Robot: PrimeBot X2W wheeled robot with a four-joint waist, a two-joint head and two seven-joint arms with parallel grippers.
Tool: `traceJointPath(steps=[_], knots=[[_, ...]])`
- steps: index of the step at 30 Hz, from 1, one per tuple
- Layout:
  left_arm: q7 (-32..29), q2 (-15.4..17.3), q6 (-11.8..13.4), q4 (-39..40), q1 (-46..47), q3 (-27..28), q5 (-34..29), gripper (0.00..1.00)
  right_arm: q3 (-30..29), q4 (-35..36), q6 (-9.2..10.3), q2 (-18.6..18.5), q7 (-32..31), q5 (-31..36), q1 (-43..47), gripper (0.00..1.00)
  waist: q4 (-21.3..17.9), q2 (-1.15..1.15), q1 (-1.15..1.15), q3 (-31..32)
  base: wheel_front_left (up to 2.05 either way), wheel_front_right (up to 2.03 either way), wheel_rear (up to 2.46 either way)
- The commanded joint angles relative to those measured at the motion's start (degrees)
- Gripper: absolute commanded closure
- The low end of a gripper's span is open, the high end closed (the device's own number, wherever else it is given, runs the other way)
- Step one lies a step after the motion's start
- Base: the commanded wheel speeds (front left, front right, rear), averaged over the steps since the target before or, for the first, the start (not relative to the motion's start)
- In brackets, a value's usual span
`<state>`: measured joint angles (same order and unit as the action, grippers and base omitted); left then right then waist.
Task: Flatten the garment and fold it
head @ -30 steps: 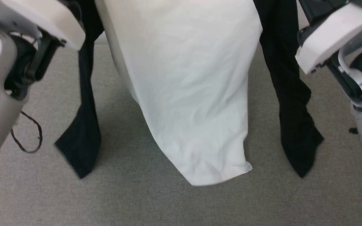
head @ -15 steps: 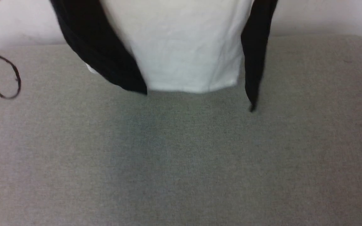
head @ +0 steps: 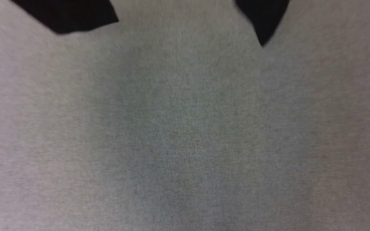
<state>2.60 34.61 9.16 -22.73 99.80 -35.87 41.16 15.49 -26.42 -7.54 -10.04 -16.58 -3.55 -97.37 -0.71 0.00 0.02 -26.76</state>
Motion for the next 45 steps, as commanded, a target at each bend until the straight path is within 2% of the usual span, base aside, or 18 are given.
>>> traceJointPath(steps=[1,12,21,29,36,38,45], knots=[[0.93,-0.40,-0.44,-0.69,1.18,0.22,-0.75,1.00,-0.31,-1.11,0.05,0.68,0.85,1.14,-1.83,1.00,0.23,0.00,-0.02,-11.53,0.00,0.00,0.00],[7.89,-1.37,-2.36,-2.15,5.53,2.16,-1.03,1.00,0.37,-5.62,0.05,1.81,6.10,4.00,-8.44,1.00,0.24,0.00,-0.02,-19.43,0.00,0.00,0.00],[11.40,-0.18,-3.76,0.80,0.50,2.51,-1.55,1.00,4.32,-4.16,0.05,-0.15,9.83,0.78,-5.17,1.00,1.10,0.00,-0.02,-19.32,0.00,0.00,0.00],[12.28,2.60,-2.09,10.48,-17.78,3.20,-0.52,1.00,7.58,4.15,0.05,-4.13,10.40,-6.40,9.04,1.00,1.44,0.00,-0.02,-12.96,0.00,0.00,0.00],[12.38,3.83,0.65,21.94,-36.63,4.18,-1.39,1.00,7.02,15.05,0.05,-6.40,8.76,-11.56,27.37,1.00,1.59,0.00,-0.02,-6.90,0.00,0.00,0.00],[12.38,3.68,2.07,25.77,-41.80,5.29,-2.31,1.00,6.43,18.59,0.05,-6.64,7.92,-12.50,32.89,1.00,1.75,0.00,-0.02,-5.27,0.00,0.00,0.00],[12.39,4.54,4.62,35.73,-59.73,5.44,-4.81,1.00,3.78,30.30,0.05,-5.84,5.84,-14.44,52.72,1.00,2.26,0.00,-0.02,-0.16,0.00,0.00,0.00]])
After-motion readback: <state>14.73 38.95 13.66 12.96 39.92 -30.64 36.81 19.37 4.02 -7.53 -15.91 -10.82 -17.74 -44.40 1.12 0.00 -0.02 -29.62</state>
